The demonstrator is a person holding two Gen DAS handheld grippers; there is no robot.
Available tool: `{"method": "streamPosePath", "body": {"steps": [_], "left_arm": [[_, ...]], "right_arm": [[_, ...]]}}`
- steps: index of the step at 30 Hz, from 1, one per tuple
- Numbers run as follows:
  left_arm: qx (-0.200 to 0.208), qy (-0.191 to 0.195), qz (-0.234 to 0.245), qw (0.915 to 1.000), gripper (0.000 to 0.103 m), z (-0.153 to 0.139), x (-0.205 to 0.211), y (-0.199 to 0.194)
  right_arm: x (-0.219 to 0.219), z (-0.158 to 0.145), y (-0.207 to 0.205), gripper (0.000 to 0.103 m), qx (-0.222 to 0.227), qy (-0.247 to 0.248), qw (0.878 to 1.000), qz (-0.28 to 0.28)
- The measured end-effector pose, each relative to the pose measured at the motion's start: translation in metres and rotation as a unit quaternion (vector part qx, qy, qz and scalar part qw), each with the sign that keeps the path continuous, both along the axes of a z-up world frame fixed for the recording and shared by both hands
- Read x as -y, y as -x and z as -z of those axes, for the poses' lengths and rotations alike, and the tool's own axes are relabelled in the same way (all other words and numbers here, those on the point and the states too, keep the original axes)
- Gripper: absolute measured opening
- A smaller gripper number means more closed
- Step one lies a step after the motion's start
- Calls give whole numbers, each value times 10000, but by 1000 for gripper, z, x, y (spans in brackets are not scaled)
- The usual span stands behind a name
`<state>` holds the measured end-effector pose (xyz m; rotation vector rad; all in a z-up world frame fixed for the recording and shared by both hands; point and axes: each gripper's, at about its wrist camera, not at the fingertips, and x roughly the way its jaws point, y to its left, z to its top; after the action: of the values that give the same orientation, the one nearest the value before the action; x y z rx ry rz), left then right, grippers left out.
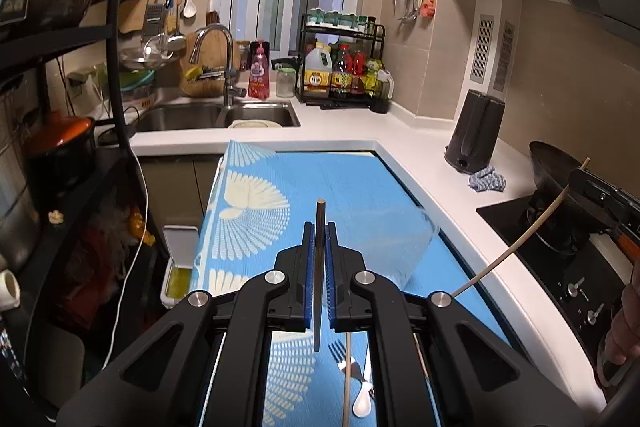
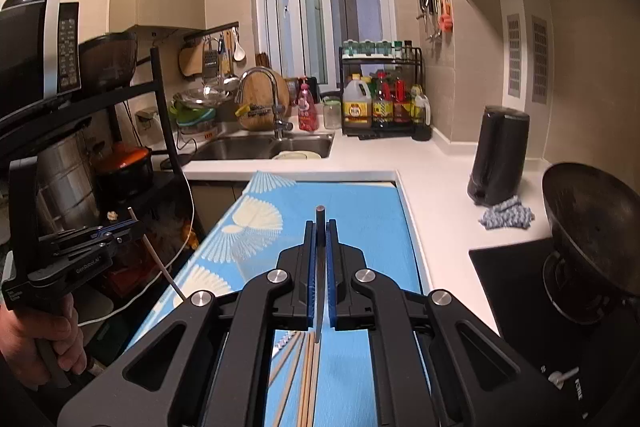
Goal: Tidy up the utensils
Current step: 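Lift the held chopsticks upright with both tools and carry them over the clear container, then open both tools to drop the chopsticks into the clear container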
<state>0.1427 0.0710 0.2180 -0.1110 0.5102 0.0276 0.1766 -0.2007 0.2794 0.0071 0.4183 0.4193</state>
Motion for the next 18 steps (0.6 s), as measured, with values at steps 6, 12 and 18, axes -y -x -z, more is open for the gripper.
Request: {"method": "streamPosePath", "body": {"steps": [6,12,18], "left_arm": [[352,-79,52,9993,5,-54,0,-18],[802,-120,76,9967,5,-100,6,-42],[494,-58,330,9982,5,-73,21,-87]], "right_arm": [[-11,-48,-18,5,364,-123,9992,-131],[-26,-79,-37,5,734,-187,9970,-142],[-35,-40,-67,5,440,-279,9986,-87]]}}
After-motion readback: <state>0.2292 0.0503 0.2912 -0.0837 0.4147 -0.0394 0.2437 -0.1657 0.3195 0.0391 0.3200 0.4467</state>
